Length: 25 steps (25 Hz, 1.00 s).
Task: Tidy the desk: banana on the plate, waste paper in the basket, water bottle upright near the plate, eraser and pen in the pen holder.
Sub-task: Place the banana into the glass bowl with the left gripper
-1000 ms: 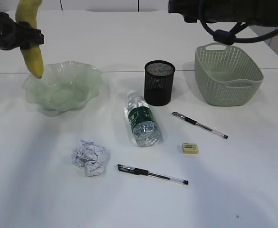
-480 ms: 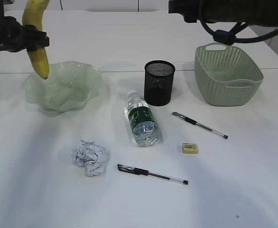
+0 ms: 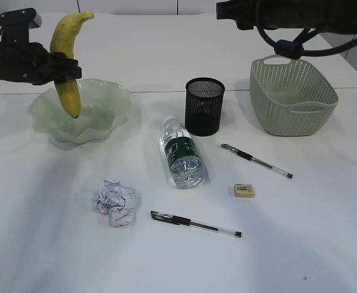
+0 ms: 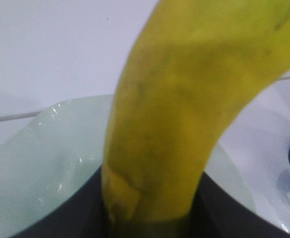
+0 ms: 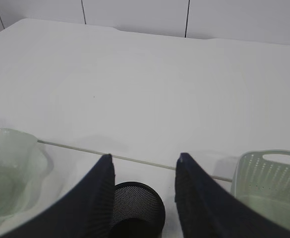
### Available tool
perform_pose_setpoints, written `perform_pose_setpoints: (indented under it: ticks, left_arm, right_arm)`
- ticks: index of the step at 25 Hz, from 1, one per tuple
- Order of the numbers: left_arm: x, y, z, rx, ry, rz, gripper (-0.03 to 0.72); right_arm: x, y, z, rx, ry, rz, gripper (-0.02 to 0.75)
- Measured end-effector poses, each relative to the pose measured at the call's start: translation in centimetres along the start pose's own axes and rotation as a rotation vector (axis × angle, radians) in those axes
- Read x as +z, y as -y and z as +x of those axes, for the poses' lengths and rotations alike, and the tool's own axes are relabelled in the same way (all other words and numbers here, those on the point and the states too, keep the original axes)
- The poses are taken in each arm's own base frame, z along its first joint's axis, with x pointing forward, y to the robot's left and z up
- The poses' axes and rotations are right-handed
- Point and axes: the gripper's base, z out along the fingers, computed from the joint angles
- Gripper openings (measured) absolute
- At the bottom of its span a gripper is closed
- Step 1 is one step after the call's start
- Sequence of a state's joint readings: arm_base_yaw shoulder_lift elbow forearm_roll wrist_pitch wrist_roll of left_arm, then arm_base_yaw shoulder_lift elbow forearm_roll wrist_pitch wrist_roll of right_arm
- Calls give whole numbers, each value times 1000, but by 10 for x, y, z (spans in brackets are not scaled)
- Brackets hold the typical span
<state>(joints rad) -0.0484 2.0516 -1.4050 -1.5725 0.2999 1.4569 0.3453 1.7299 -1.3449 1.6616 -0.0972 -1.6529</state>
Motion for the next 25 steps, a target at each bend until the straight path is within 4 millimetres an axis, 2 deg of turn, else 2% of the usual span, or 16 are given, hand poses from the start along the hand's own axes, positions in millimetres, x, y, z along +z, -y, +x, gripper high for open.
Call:
perform_pose_setpoints:
  ticks: [16,25]
  left_arm:
    - [21,-10,25,-20,-69,-10,276]
    - [24,-12,30,-23,-80,-23,302]
  right_arm:
    - [0,0,0,-7,0,2,307]
    - [0,0,0,-11,0,2,305]
